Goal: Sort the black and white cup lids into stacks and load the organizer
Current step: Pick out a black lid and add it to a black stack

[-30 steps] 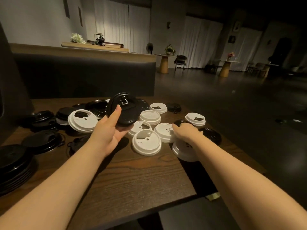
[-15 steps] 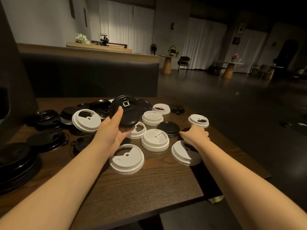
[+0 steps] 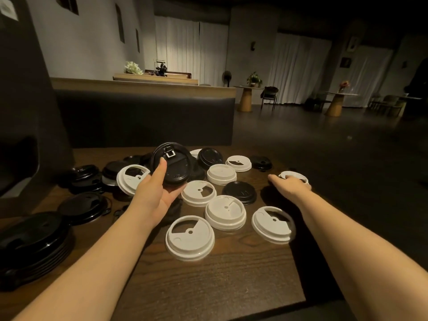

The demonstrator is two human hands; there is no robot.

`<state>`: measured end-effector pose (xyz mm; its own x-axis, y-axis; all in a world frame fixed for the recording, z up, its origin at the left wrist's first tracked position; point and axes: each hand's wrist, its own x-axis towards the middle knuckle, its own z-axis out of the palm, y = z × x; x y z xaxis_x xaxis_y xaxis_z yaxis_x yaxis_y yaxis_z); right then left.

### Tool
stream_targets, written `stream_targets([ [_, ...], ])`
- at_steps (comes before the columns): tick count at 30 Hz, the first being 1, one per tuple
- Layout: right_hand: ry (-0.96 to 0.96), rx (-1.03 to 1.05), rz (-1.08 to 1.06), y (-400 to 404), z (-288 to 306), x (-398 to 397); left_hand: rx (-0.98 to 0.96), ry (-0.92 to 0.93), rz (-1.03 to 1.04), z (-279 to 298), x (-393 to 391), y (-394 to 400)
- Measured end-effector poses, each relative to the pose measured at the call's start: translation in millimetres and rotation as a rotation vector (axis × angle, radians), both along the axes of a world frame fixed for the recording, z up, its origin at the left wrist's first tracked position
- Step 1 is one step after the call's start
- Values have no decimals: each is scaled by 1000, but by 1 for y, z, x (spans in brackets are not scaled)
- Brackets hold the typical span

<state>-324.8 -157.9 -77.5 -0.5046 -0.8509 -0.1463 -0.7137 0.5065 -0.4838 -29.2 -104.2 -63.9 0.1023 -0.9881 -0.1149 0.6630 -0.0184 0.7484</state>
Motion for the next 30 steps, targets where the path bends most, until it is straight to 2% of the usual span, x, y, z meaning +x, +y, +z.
stream_targets([
  [4,238,55,70,-1,-9,15,-9,17,4,0,1,-2],
  [6,228,25,149,0,-7,28,-13,-9,-9,-2,-1,-3],
  [9,-70,-83,280,0,-1,39,-19,-65,-37,-5,-6,-1],
  [11,-259,-203,297,3,2,49,-26,-83,-59,-5,-10,0],
  [14,-280,-389,226,7,9,68,-33,-84,-104,-5,-12,-1],
  [16,-384,-521,272,15,14,88,-46,-76,-104,-6,-12,-2],
  [18,-682,-602,334,28,22,112,-67,-87,-100,-6,-11,-3],
  [20,-980,-638,324,39,29,132,-85,-104,-114,-6,-11,-2],
  [24,-1307,-592,293,52,26,147,-79,-107,-125,-8,-12,3],
  [27,-1402,-471,327,56,16,145,-72,-124,-172,-9,-7,3],
  [30,-1326,-407,396,60,12,142,-102,-214,-201,-8,-5,5],
])
